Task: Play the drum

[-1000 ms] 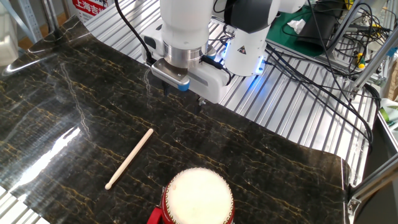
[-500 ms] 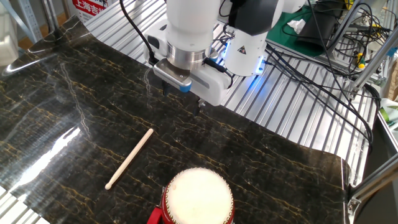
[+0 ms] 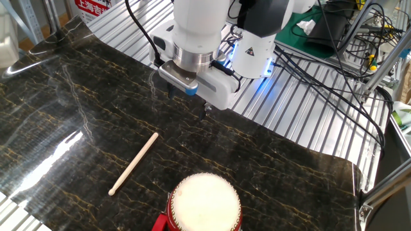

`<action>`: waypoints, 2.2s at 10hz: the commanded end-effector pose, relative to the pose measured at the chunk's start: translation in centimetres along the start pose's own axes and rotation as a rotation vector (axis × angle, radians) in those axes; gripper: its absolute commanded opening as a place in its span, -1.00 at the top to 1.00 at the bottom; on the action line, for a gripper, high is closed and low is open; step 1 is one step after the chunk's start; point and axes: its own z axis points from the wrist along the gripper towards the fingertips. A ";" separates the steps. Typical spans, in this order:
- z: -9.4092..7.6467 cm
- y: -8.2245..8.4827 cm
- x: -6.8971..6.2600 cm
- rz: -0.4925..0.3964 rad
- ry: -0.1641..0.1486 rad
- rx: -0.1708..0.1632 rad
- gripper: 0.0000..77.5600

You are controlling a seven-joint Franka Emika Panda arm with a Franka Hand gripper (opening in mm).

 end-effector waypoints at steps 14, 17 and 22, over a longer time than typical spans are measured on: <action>-0.1 0.0 -0.1 -0.059 0.035 0.002 -0.99; -0.1 0.0 -0.1 -0.061 0.063 0.002 -0.99; -0.1 0.0 -0.1 -0.095 0.058 0.006 -0.99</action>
